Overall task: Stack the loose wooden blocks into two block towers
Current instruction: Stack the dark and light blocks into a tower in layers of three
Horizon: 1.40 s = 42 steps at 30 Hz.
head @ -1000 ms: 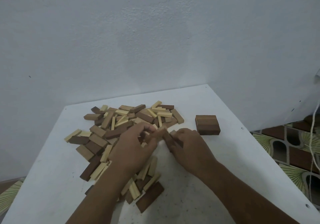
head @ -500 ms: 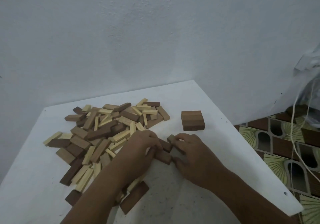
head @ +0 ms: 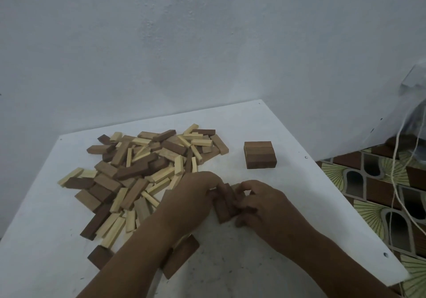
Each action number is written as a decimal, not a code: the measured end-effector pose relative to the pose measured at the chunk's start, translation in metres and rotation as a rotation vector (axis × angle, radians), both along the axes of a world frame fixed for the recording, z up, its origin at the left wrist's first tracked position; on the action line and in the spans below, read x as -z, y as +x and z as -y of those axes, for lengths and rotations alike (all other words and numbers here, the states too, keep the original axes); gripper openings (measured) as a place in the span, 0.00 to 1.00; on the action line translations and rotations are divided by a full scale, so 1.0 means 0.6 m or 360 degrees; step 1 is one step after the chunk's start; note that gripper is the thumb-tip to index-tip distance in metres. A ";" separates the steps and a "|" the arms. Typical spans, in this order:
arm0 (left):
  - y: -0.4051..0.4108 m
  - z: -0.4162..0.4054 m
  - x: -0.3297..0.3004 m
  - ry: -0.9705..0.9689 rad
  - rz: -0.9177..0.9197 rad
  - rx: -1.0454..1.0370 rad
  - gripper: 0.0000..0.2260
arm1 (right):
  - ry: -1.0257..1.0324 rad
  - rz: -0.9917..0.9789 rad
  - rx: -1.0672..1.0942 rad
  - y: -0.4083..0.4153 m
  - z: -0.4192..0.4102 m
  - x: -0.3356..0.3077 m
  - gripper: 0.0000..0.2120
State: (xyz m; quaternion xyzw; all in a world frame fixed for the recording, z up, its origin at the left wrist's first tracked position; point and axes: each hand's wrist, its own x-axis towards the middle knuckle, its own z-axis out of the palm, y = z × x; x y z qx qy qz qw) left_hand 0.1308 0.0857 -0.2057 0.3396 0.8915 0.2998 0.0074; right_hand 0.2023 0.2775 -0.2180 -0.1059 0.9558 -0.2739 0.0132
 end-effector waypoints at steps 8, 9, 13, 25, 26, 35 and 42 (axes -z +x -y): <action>0.008 0.008 -0.014 0.0019 0.0272 0.0180 0.19 | -0.0149 0.0135 0.0063 0.011 -0.028 -0.022 0.25; 0.008 0.012 -0.019 -0.0071 0.0348 0.0212 0.25 | -0.0138 0.0143 0.0057 0.009 -0.028 -0.023 0.29; 0.007 0.013 -0.023 -0.0295 0.0371 0.0193 0.36 | -0.0187 0.0165 0.0002 -0.003 -0.017 -0.028 0.30; -0.015 -0.020 -0.015 0.0115 0.0215 0.0250 0.30 | -0.0431 -0.0076 -0.0020 -0.022 -0.046 -0.023 0.24; -0.019 -0.027 -0.019 0.0152 0.0207 0.0257 0.30 | -0.0438 -0.0114 -0.0023 -0.025 -0.052 -0.028 0.24; -0.081 -0.106 -0.042 0.0238 -0.0023 0.0228 0.28 | -0.0477 -0.0212 0.0011 -0.083 -0.120 -0.093 0.24; -0.119 -0.146 -0.051 0.0158 0.0107 0.0177 0.31 | -0.0407 -0.0142 0.0025 -0.130 -0.161 -0.093 0.26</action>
